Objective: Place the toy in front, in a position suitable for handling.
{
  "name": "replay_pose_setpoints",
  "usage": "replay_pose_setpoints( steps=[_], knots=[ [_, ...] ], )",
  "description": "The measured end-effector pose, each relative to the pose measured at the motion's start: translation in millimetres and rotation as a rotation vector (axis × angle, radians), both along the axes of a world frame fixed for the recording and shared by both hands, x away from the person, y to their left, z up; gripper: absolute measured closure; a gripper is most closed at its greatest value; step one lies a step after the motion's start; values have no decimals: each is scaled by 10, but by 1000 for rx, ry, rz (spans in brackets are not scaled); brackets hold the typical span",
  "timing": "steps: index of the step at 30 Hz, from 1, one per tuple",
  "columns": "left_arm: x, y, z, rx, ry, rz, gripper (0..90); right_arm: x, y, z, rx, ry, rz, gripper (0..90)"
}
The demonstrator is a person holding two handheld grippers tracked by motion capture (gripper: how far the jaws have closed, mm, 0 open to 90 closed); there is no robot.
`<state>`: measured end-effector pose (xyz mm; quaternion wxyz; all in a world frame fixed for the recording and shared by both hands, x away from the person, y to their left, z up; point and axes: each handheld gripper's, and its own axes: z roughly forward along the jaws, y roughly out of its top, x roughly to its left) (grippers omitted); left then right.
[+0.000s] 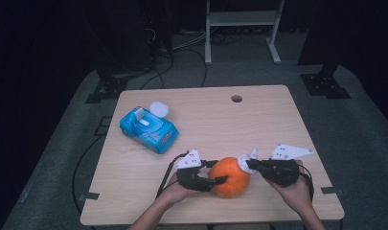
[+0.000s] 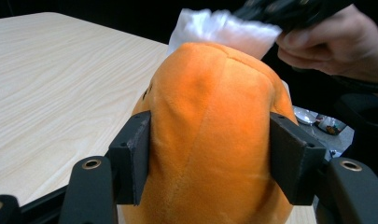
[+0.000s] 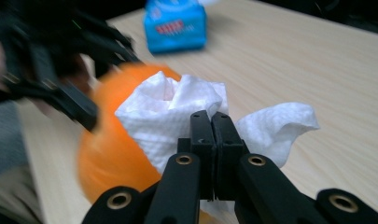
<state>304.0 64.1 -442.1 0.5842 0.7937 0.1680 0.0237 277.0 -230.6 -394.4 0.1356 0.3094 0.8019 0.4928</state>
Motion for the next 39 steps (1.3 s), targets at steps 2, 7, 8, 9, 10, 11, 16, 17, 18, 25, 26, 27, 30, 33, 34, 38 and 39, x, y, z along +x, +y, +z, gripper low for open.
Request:
replay_pose_setpoints(
  steps=[2, 7, 8, 9, 10, 11, 16, 17, 18, 25, 26, 27, 30, 33, 34, 38, 39],
  knots=[
    [-3, -3, 6, 5, -7, -2, 364, -20, 36, 40, 12, -10, 21, 884],
    [-7, 3, 8, 5, -8, 5, 359, 4, 31, -33, -42, 6, -2, 884],
    [-6, 2, 7, 3, -8, 7, 358, -4, 19, -17, -30, 4, -3, 883],
    [-4, -1, 5, 1, -6, 7, 359, -21, 22, 13, -18, -7, 2, 883],
    [-2, -7, 4, -1, -8, 9, 364, -44, 36, 51, 10, -12, 20, 883],
    [-4, -12, 6, -3, -10, 18, 368, -74, 67, 90, 33, -19, 41, 883],
    [23, 24, 23, -19, 19, 44, 385, -126, 224, 110, -48, -59, 73, 883],
    [24, 32, 31, -19, 20, 50, 387, -107, 201, 87, -51, -51, 61, 883],
    [26, 36, 38, -20, 20, 50, 389, -84, 161, 62, -52, -39, 41, 883],
    [-7, -22, 49, -23, 14, 52, 386, -187, 283, 185, -26, -79, 87, 879],
    [-4, -16, 53, -16, 13, 51, 375, -188, 317, 181, -46, -89, 89, 879],
    [-2, -12, 52, -16, 11, 51, 351, -177, 324, 165, -57, -85, 88, 880],
    [24, -22, 45, -13, 35, 45, 210, -127, 257, 95, -55, -49, 77, 881],
    [16, -43, 32, -12, 33, 32, 210, -136, 249, 103, -62, -50, 71, 881],
    [5, -47, 35, -4, 16, 35, 252, -145, 259, 118, -63, -59, 69, 881],
    [-26, -80, 32, -3, 9, 33, 327, -224, 348, 187, -47, -93, 110, 881],
    [-34, -100, 28, -1, 7, 23, 331, -239, 375, 195, -52, -96, 120, 881]
  ],
)
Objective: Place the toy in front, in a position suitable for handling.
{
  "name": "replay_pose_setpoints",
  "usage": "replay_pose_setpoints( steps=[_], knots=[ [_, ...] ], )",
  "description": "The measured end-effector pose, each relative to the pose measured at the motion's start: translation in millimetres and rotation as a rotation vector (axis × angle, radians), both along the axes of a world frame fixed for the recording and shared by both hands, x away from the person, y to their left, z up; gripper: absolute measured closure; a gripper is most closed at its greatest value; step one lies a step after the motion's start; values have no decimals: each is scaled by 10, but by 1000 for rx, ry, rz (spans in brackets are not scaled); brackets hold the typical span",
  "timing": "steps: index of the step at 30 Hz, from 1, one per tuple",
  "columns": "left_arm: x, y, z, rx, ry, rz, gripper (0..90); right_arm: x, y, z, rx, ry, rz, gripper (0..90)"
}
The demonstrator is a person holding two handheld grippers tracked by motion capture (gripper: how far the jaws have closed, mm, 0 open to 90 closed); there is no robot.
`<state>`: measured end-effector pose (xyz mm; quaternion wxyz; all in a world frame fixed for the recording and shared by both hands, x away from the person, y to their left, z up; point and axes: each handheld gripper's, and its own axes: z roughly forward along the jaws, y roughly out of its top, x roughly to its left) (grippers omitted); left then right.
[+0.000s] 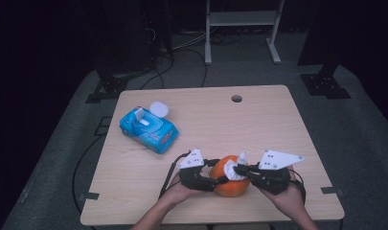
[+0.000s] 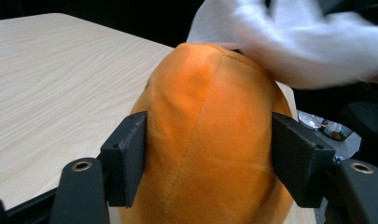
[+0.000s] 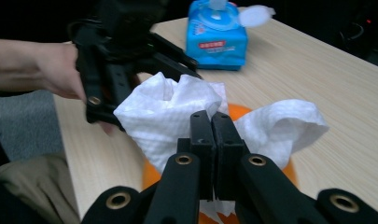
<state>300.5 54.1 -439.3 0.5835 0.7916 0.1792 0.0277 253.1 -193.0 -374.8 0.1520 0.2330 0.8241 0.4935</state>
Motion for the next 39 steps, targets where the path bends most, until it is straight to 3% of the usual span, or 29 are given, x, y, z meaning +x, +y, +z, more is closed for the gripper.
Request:
replay_pose_setpoints(
  steps=[4, 8, 13, 17, 20, 22, 25, 26, 28, 31, 33, 35, 36, 39],
  knots=[
    [-63, -60, 9, 29, -33, -17, 345, -7, 97, -28, -61, -20, 0, 880],
    [-75, -63, 13, 33, -43, -29, 353, 44, -30, -25, -32, -7, -37, 880],
    [-97, -89, 12, 29, -42, -38, 318, 63, -126, -14, -33, 4, -73, 882],
    [-140, -127, 7, 39, -65, -70, 325, -22, -17, 49, -52, -19, -31, 883],
    [-146, -133, 9, 38, -67, -78, 317, -18, 19, 76, -108, -53, -28, 884],
    [-122, -114, 21, 28, -57, -78, 252, 24, -24, 34, -109, -26, -22, 884],
    [-77, -117, -6, 48, -20, -53, 95, 62, -88, -40, -113, 11, -17, 884],
    [-72, -115, -34, 45, -15, -61, 102, 70, -111, -37, -106, 15, -19, 884],
    [-95, -123, -57, 35, -30, -66, 240, 63, -121, -7, -103, 14, -24, 884],
    [-110, -140, -45, 34, -36, -69, 312, 0, -74, 70, -97, -9, -10, 884],
    [-133, -172, -44, 38, -49, -75, 319, -50, 15, 105, -84, -8, 35, 885],
    [-155, -184, -37, 58, -68, -79, 327, -81, 134, 71, -121, -11, 63, 885],
    [-159, -178, -42, 63, -69, -77, 337, -77, 190, 21, -160, -24, 55, 885],
    [-153, -151, -56, 54, -59, -79, 348, -23, 120, 13, -137, -9, 36, 886]
  ],
)
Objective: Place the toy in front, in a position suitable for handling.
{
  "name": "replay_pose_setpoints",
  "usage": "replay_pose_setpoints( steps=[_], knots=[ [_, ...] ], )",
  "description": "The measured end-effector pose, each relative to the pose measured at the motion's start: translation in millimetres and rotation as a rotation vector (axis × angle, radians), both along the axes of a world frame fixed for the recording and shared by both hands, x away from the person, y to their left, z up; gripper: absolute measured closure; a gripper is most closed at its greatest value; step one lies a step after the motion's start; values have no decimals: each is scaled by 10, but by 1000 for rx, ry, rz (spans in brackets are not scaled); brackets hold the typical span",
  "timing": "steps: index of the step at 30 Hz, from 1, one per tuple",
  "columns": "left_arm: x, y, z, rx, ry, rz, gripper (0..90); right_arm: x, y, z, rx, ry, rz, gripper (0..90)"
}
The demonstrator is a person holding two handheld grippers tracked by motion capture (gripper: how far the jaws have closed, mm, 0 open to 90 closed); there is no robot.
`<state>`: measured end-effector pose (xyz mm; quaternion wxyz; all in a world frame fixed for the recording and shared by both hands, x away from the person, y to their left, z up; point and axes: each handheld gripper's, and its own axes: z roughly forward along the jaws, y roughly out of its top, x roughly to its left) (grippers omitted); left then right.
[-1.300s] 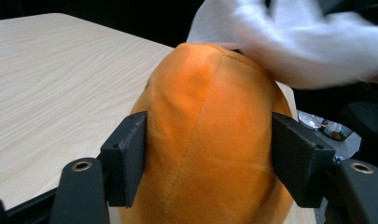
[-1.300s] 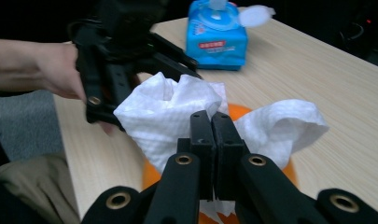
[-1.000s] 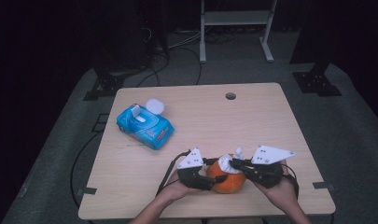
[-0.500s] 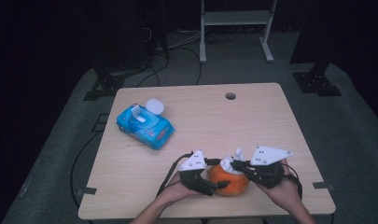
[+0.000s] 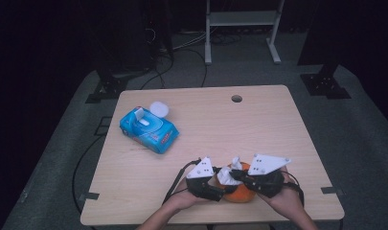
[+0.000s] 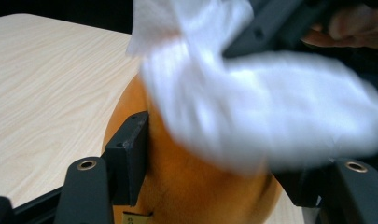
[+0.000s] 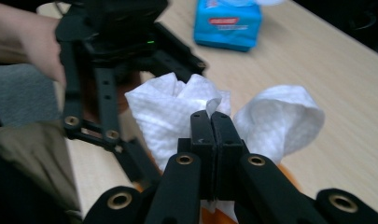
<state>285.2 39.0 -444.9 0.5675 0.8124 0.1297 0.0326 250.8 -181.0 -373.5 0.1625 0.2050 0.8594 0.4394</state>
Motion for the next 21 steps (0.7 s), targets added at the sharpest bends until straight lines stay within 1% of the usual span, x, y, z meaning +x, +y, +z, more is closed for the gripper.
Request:
replay_pose_setpoints(
  steps=[1, 3, 5, 6, 8, 9, 11, 12, 13, 14, 15, 16, 19, 21],
  knots=[
    [0, 2, -2, -2, 0, -1, 348, 8, -58, 27, 3, -12, -19, 886],
    [3, 8, -9, -6, -2, -4, 348, 31, -169, 49, 7, -16, -51, 886],
    [7, 0, -8, -5, 0, -8, 347, 53, -248, 45, 10, -12, -76, 886],
    [8, -6, -6, -4, -2, -13, 346, 70, -291, 40, 26, 3, -85, 886],
    [1, -14, -12, 1, -5, -21, 342, 49, -253, 44, 22, -2, -79, 886],
    [-9, -16, -17, 2, -6, -29, 341, 26, -203, 48, 20, -3, -64, 885],
    [-30, -27, -15, 21, -25, -45, 341, -7, -81, 38, 16, 4, -17, 885],
    [-41, -29, -14, 29, -31, -44, 341, -13, -22, 19, 0, 1, -3, 885],
    [-41, -21, -15, 26, -28, -37, 342, -12, 8, 4, -15, -1, -4, 886],
    [-34, -7, -18, 20, -20, -35, 345, 5, -3, -3, -9, 1, -6, 886],
    [-31, -3, -20, 17, -20, -36, 347, 33, -50, 2, 6, 7, -15, 886],
    [-31, -2, -18, 18, -20, -36, 347, 49, -89, 6, 10, 7, -24, 886],
    [-28, -8, -18, 20, -27, -41, 347, 111, -279, 12, 40, 23, -70, 886],
    [-32, -22, -17, 18, -28, -44, 346, 125, -367, 15, 50, 29, -97, 886]
  ],
)
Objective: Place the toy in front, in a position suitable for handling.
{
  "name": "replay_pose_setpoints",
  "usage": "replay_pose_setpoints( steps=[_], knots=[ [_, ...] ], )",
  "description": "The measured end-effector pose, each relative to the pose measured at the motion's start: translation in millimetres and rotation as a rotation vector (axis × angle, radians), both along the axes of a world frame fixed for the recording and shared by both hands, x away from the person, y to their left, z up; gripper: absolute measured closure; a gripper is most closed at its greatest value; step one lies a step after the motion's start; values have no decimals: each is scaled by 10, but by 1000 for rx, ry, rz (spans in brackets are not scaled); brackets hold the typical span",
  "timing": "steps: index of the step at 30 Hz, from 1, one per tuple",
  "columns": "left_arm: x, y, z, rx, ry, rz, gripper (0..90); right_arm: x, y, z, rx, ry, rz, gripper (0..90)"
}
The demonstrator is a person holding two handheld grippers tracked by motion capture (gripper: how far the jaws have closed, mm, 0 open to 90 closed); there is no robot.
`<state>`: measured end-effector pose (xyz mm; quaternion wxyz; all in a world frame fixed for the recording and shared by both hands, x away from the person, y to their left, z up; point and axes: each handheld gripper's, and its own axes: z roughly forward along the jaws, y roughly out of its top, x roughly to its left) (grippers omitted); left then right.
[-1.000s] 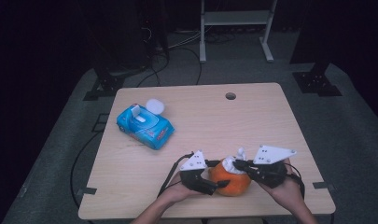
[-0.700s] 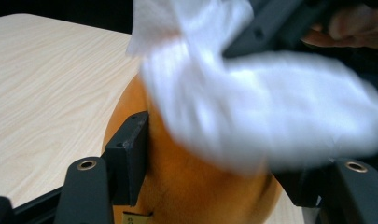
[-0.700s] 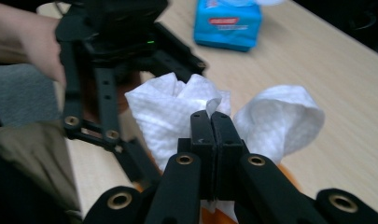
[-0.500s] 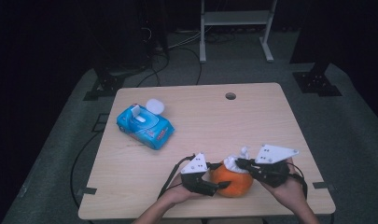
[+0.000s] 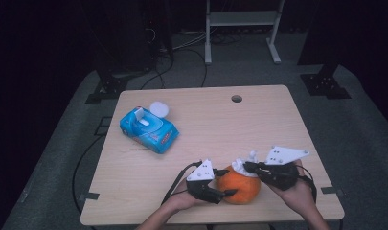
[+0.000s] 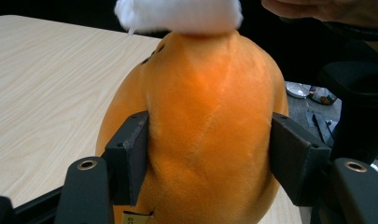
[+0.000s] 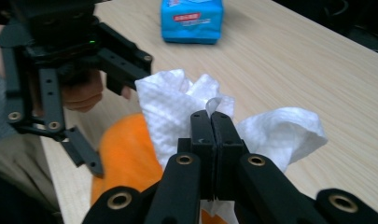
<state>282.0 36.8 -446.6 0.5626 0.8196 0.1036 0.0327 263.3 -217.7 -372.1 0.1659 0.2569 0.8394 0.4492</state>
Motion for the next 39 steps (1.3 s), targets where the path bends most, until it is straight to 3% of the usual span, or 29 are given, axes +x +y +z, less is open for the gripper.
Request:
replay_pose_setpoints(
  steps=[2, 4, 6, 8, 12, 15, 19, 23, 27, 30, 32, 35, 39],
  knots=[
    [-6, -19, 3, 1, -2, -5, 344, -12, -2, 24, 22, 7, 4, 886],
    [-16, -37, 3, 1, -9, -10, 343, -51, 92, 40, 29, 13, 47, 885],
    [-23, -33, 5, 13, -12, -9, 344, -74, 226, -3, 4, 16, 92, 885],
    [-17, -1, -1, 8, -8, -1, 351, -60, 273, -50, -16, 18, 96, 886],
    [18, 50, -2, 6, -1, 2, 362, 9, 81, -32, 47, 28, 47, 886],
    [64, 88, -25, -14, 28, 20, 363, 30, -82, -42, 88, 50, 0, 887],
    [126, 136, -34, -21, 51, 38, 366, 25, -116, -25, 139, 61, 31, 886],
    [159, 194, -48, -23, 67, 48, 366, 63, -109, -113, 128, 82, 35, 886],
    [178, 234, -62, -29, 82, 60, 364, 135, -221, -241, 135, 121, -4, 887],
    [187, 236, -71, -31, 82, 61, 363, 131, -266, -232, 188, 143, -4, 886],
    [197, 240, -73, -37, 91, 65, 363, 120, -239, -186, 222, 142, 33, 886],
    [221, 269, -82, -43, 102, 69, 363, 132, -194, -203, 180, 132, 28, 886],
    [237, 299, -93, -56, 122, 76, 363, 200, -286, -324, 113, 152, -57, 886]
  ],
)
